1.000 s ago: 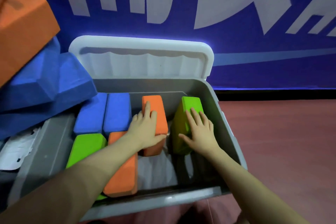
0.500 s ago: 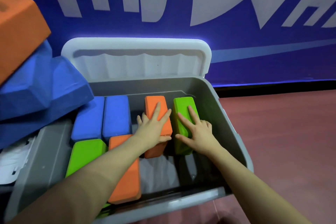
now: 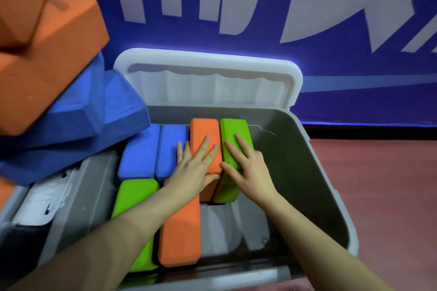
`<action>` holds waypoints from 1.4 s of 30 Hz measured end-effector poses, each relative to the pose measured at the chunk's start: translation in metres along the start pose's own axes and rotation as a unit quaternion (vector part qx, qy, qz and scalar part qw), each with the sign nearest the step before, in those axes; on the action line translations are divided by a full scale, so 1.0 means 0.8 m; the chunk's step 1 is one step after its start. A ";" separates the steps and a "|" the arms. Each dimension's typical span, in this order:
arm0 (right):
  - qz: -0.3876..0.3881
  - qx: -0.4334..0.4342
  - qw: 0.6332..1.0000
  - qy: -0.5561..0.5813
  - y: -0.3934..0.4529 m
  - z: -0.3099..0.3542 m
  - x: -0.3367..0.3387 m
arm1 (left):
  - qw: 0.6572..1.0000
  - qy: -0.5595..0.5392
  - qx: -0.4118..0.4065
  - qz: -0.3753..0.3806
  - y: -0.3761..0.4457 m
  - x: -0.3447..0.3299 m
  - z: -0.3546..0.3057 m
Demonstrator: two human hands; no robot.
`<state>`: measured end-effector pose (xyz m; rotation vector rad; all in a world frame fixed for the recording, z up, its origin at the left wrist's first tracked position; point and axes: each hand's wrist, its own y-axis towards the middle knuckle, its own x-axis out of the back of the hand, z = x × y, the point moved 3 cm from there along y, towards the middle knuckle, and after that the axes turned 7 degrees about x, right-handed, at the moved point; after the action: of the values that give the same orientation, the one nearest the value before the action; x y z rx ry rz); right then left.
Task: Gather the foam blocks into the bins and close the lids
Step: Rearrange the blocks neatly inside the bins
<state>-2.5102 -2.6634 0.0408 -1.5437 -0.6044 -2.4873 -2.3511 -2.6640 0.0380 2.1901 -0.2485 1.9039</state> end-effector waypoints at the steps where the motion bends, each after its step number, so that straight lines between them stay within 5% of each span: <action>1: 0.004 0.003 1.000 -0.004 0.002 -0.003 -0.004 | 1.000 -0.009 0.002 0.013 0.000 0.002 -0.001; 7: 0.055 0.027 0.998 -0.025 -0.002 -0.013 -0.032 | 0.995 0.010 0.033 0.098 0.000 -0.003 0.008; 14: 0.010 0.039 0.996 -0.076 -0.005 -0.002 -0.028 | 0.994 0.024 0.037 0.105 -0.006 -0.009 0.011; 29: 0.204 -0.076 0.975 -0.042 0.001 0.004 -0.001 | 0.988 0.022 0.032 0.147 -0.003 0.010 0.010; 42: 0.049 0.069 0.996 -0.019 0.016 0.102 0.163 | 0.993 0.047 0.082 -0.071 -0.044 0.235 -0.002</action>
<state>-2.4986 -2.6305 0.1912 -1.5345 -0.6727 -2.2982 -2.3158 -2.6256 0.2218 2.1449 0.0802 2.0038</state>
